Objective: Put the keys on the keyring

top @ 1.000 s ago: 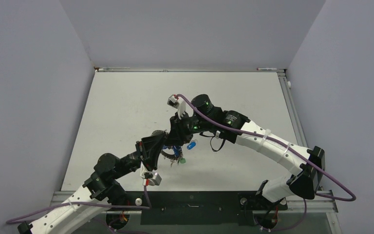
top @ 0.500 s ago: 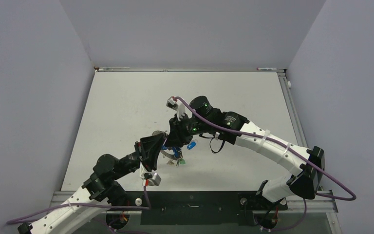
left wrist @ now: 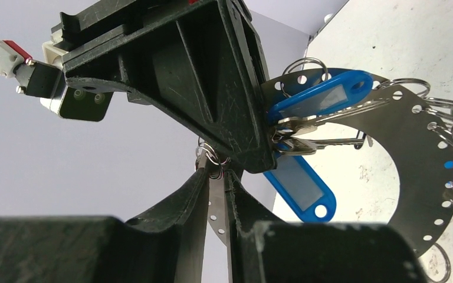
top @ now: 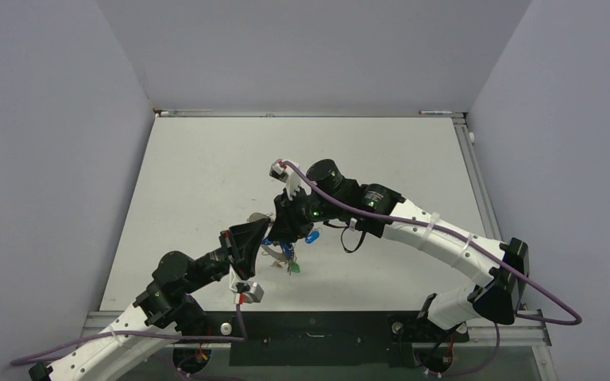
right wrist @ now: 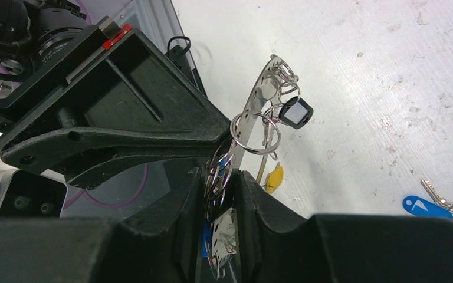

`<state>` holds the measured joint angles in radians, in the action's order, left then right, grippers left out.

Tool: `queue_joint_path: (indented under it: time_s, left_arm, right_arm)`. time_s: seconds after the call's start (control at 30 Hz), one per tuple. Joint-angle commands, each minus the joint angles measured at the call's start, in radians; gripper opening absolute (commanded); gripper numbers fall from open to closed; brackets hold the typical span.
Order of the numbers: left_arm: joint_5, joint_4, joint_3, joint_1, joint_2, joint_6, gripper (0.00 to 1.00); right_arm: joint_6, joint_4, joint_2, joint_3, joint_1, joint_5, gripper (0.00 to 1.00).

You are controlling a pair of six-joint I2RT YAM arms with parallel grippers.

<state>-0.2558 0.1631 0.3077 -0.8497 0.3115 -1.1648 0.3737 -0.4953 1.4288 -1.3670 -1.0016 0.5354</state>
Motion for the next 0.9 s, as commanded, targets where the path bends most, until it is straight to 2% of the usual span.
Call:
queue_joint_path:
  time_s: [0.0, 0.2, 0.3, 0.57, 0.63, 0.87]
  left_arm:
    - [0.052, -0.006, 0.010, -0.009, 0.007, -0.049, 0.14]
    - [0.107, -0.027, -0.004, -0.030, 0.003, -0.124, 0.10]
    - [0.139, -0.048, -0.002, -0.047, 0.009, -0.161, 0.00]
    - [0.187, -0.079, -0.008, -0.084, -0.018, -0.188, 0.00]
    - [0.187, -0.087, -0.007, -0.086, -0.035, -0.158, 0.00]
    - [0.139, -0.044, 0.003, -0.086, -0.121, 0.092, 0.00]
  right_arm:
    - [0.004, 0.071, -0.024, -0.026, -0.047, 0.079, 0.05]
    - [0.014, 0.086, -0.017, -0.030, -0.072, 0.086, 0.05]
    - [0.018, 0.096, -0.012, -0.030, -0.086, 0.088, 0.05]
    - [0.006, 0.086, -0.028, -0.029, -0.094, 0.063, 0.05]
    - [-0.013, 0.063, -0.035, -0.035, -0.089, 0.049, 0.05]
    - [-0.093, 0.036, -0.077, -0.039, -0.070, 0.028, 0.05]
